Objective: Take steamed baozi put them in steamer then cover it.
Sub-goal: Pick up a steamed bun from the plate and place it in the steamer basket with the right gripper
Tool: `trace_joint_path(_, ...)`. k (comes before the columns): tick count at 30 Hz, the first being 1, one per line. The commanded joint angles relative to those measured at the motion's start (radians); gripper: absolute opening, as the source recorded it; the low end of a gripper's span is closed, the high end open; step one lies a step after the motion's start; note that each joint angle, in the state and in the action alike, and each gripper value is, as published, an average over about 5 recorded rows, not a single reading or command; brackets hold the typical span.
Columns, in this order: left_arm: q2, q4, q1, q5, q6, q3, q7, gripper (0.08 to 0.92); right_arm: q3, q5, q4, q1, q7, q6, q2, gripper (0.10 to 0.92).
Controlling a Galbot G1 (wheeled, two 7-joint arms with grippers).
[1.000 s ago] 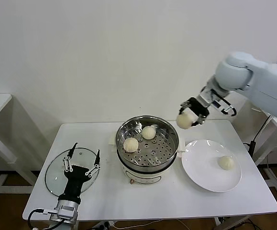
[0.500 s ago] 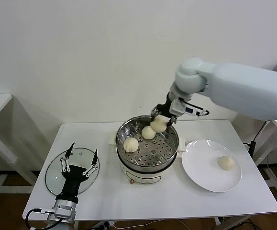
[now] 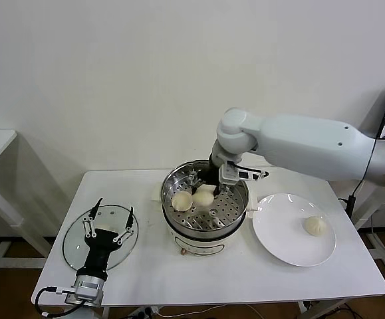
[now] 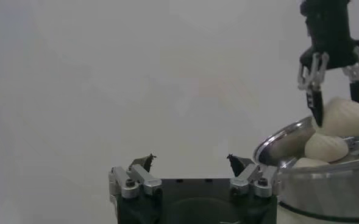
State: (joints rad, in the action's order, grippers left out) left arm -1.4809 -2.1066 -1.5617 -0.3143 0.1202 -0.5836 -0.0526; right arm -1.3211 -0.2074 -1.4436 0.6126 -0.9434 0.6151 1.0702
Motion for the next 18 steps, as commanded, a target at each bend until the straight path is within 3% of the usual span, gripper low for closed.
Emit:
trace_joint_path(1, -0.001, 0.015, 0.008, 0.003, -0.003, 0.004, -0.001, 0.823, -0.009, -0.011, -0.027, -0.017, 0.025, 0.04, 0.008, 0.679)
trace_joint_path(18, 0.0, 0.023, 0.013, 0.005, -0.002, 0.008, -0.002, 0.823, -0.076, 0.034, -0.118, 0.014, -0.045, -0.006, -0.038, 0.683)
